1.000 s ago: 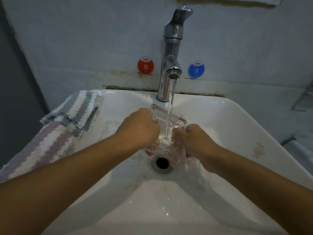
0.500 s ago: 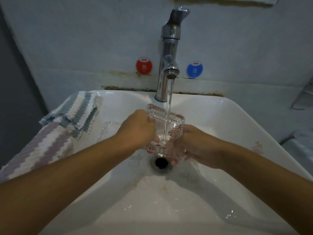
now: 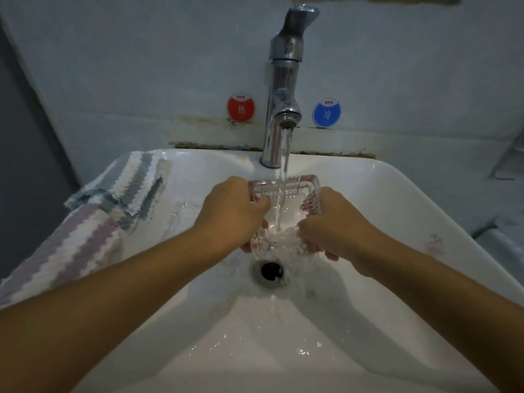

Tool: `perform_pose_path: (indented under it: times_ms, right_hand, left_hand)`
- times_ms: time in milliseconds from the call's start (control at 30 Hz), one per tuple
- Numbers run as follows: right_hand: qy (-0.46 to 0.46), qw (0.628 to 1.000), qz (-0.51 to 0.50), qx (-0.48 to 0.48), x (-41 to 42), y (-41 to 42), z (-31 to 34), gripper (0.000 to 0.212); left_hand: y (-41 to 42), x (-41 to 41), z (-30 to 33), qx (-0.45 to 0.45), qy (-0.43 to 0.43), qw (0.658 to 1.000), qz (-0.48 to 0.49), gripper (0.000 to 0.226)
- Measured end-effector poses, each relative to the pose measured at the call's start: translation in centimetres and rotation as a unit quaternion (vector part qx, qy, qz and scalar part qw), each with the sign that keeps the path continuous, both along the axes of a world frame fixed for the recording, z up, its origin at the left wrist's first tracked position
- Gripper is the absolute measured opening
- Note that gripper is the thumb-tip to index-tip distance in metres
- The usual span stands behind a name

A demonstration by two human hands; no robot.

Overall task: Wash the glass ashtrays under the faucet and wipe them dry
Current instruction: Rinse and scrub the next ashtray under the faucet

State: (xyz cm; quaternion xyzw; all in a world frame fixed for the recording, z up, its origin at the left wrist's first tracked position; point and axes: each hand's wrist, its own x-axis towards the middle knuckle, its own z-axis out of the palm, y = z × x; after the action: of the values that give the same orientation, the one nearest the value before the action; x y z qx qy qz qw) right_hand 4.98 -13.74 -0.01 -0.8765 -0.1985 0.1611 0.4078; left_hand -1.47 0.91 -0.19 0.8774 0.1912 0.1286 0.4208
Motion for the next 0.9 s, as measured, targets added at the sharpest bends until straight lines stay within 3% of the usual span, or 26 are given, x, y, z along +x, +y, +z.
perform_pose_path:
  times_ms: [167,500,667,800,900]
  right_hand:
    - [-0.063,0.996,-0.006,-0.055,-0.1,-0.5,0.5,0.029]
    - [-0.122,0.989,-0.048,-0.070,0.1,-0.5,1.1,0.007]
    - [-0.106,0.991,-0.079,-0.037,0.3,-0.3,0.7,0.008]
    - [-0.090,0.992,-0.090,0.003,0.6,-0.4,0.4,0.013]
    - [-0.076,0.993,-0.087,0.012,0.7,-0.5,0.4,0.012]
  left_hand:
    - [0.3,-0.1,0.5,-0.010,0.058,0.998,-0.014,0.033]
    - [-0.5,-0.3,0.5,-0.155,0.063,0.984,-0.057,0.042]
    - [-1.6,-0.4,-0.8,-0.322,0.042,0.945,-0.044,0.019]
    - [-2.7,-0.5,-1.4,-0.414,0.062,0.902,-0.102,0.040]
    - [-2.2,-0.4,-1.0,-0.427,0.066,0.895,-0.108,0.050]
